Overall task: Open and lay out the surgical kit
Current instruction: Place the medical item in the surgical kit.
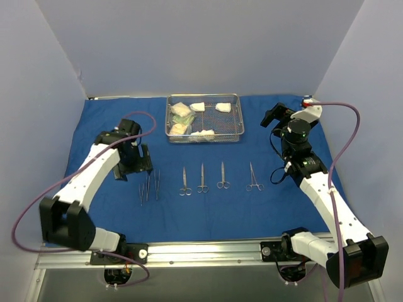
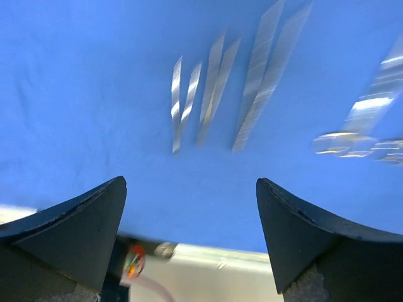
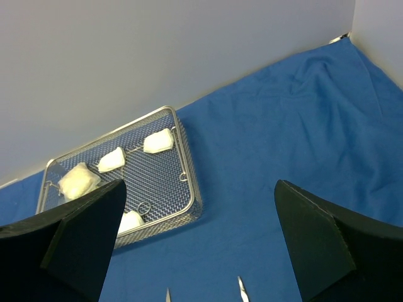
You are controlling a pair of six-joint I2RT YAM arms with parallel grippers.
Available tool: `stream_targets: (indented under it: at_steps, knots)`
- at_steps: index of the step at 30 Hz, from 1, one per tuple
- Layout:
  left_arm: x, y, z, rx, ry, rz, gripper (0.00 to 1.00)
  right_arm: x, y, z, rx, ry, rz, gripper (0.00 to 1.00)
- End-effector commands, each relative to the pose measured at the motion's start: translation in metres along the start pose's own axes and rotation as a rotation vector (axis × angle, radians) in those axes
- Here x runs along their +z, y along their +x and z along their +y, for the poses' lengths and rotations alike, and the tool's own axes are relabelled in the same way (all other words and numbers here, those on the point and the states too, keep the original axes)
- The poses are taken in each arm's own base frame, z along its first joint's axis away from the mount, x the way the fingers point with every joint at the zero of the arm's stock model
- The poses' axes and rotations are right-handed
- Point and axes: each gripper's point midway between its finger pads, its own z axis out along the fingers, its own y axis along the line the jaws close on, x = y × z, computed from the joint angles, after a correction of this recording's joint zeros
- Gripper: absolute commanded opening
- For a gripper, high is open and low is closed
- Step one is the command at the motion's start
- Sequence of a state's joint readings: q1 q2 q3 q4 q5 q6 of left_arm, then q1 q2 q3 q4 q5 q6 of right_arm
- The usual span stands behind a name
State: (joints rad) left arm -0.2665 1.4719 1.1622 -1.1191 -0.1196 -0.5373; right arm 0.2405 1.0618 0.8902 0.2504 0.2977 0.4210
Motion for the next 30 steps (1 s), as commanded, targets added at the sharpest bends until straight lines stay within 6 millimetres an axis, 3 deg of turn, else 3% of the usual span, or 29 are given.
stream_targets:
  at_steps: [1, 4, 5, 7, 9, 12, 17, 22, 30]
  knots:
    - [-0.082, -0.045, -0.009, -0.037, 0.152, -0.296, 0.94, 0.003, -0.015, 0.003, -0.041, -0.02, -0.048, 1.0]
    - [-0.128, -0.064, -0.016, -0.048, 0.254, -0.461, 0.94, 0.008, -0.013, 0.007, -0.082, -0.039, -0.032, 1.0]
    - [-0.135, -0.067, -0.015, -0.051, 0.267, -0.489, 0.94, 0.012, -0.012, 0.009, -0.09, -0.043, -0.026, 1.0]
    - [-0.142, -0.066, -0.009, -0.062, 0.258, -0.516, 0.94, 0.015, -0.008, 0.012, -0.106, -0.06, -0.007, 1.0]
    - [-0.135, -0.058, 0.001, -0.083, 0.21, -0.478, 0.94, 0.019, -0.003, 0.014, -0.113, -0.067, 0.013, 1.0]
    - [-0.11, -0.05, 0.017, -0.154, 0.114, -0.422, 0.94, 0.024, 0.009, 0.015, -0.129, -0.074, 0.052, 1.0]
    - [-0.043, -0.03, 0.009, -0.238, 0.149, -0.262, 0.94, 0.031, 0.024, 0.014, -0.142, -0.07, 0.094, 1.0]
    - [0.007, -0.038, 0.013, -0.291, 0.109, -0.23, 0.95, 0.035, 0.031, 0.02, -0.143, -0.096, 0.124, 1.0]
    - [0.063, -0.038, 0.0, -0.276, 0.093, -0.125, 0.74, 0.038, 0.04, 0.017, -0.156, -0.088, 0.153, 1.0]
